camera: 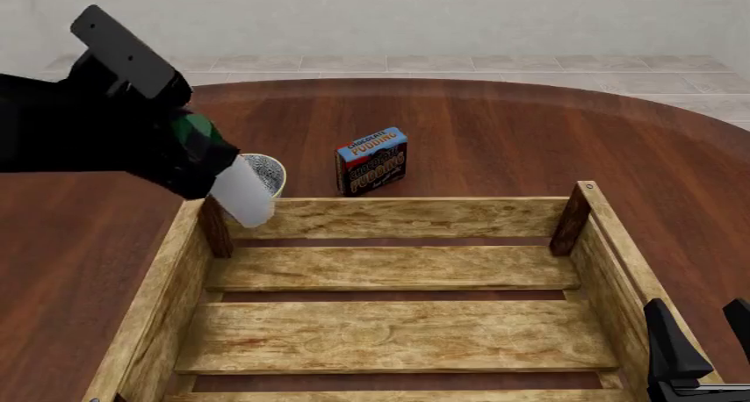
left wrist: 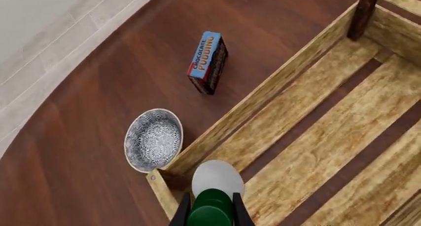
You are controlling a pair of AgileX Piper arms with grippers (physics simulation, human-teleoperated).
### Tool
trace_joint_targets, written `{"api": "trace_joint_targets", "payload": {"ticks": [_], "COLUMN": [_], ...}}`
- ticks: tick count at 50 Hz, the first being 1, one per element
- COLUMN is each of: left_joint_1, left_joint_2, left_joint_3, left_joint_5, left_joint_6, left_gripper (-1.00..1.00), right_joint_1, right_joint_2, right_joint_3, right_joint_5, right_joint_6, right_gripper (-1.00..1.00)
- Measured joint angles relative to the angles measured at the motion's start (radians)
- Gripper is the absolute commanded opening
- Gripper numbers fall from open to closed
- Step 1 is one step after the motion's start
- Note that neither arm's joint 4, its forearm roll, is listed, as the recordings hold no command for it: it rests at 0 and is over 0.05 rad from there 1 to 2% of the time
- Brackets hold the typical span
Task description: Pick up the salad dressing and put it in the tray.
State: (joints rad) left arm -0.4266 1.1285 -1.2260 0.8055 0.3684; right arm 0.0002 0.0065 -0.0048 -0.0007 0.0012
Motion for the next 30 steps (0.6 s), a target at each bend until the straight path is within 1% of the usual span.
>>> {"api": "trace_joint_targets", "payload": {"ticks": [22,30], "left_joint_1": [-0.114,-0.146], "left_joint_2": [0.058,0.086], "left_joint_3": [0.129,0.160], "left_joint_5": [-0.121,-0.160], "left_joint_6": [-0.005,-0.013], "left_gripper": [-1.00,-1.00], "right_joint_1": [0.000,0.000], "right_joint_2": [0.000,0.000], "right_joint_3": [0.000,0.000], "right_joint_5": [0.000,0.000], "right_joint_6": [0.000,0.000], "right_gripper": [1.00,1.00]}}
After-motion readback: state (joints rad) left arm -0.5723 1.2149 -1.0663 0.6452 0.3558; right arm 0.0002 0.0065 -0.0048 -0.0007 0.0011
